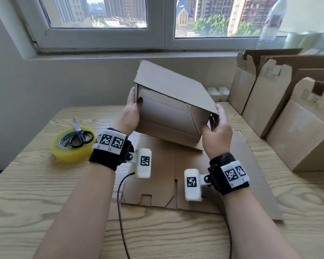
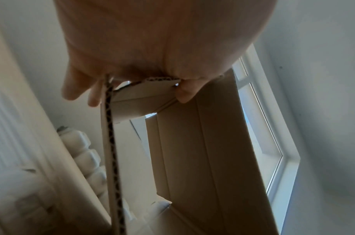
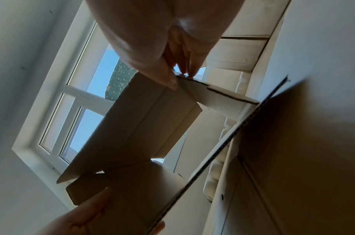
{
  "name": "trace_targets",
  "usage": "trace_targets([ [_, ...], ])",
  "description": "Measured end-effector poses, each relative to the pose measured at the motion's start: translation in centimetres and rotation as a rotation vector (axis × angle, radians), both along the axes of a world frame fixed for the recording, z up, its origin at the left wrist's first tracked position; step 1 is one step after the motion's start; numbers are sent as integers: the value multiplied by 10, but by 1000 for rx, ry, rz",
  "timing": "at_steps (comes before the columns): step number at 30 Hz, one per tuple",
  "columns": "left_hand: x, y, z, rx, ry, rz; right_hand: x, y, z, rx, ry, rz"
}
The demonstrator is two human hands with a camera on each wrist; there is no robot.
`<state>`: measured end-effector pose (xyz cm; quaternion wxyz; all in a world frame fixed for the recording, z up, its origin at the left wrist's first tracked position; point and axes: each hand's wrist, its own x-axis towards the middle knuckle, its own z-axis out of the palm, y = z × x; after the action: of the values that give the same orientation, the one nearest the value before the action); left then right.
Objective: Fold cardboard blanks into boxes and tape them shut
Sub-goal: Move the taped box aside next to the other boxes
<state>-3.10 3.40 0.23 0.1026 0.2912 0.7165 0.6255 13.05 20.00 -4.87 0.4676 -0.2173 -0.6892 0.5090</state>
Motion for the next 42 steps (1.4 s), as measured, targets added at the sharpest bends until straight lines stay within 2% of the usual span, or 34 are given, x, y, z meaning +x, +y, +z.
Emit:
trace_targets([
  [2,3,4,-2,-19,-9,40,1,4,-3,7,-19,2],
  [6,1,10,-10,-4,-97,125,1,4,-6,-58,-45,124],
  [10,-3,10,-14,-69,-89,82,-1,6,-9,-36,-104,123],
  [14,-6,3,-15,-91,-39,61,0,14,-12,-227,-41,162],
  [18,0,2,-15,-109,29,-12,-1,18,-14,-124,-159,104],
  [22,-3,4,-19,-114,100,180,5,23,-14,-75,-267,57],
  [26,-10,-4,-12,-29,151,388,10,17,-5,-24,-227,93],
  [31,-7,-23,16,210,100,446,13,5,11,44,-113,184],
  [36,13,-37,44,131,211,522,6,-3,22,42,43,315],
  [39,25,-36,49,61,309,601,-11,-8,31,56,84,290],
  [42,21,-36,44,134,330,568,-29,-4,40,151,46,260],
])
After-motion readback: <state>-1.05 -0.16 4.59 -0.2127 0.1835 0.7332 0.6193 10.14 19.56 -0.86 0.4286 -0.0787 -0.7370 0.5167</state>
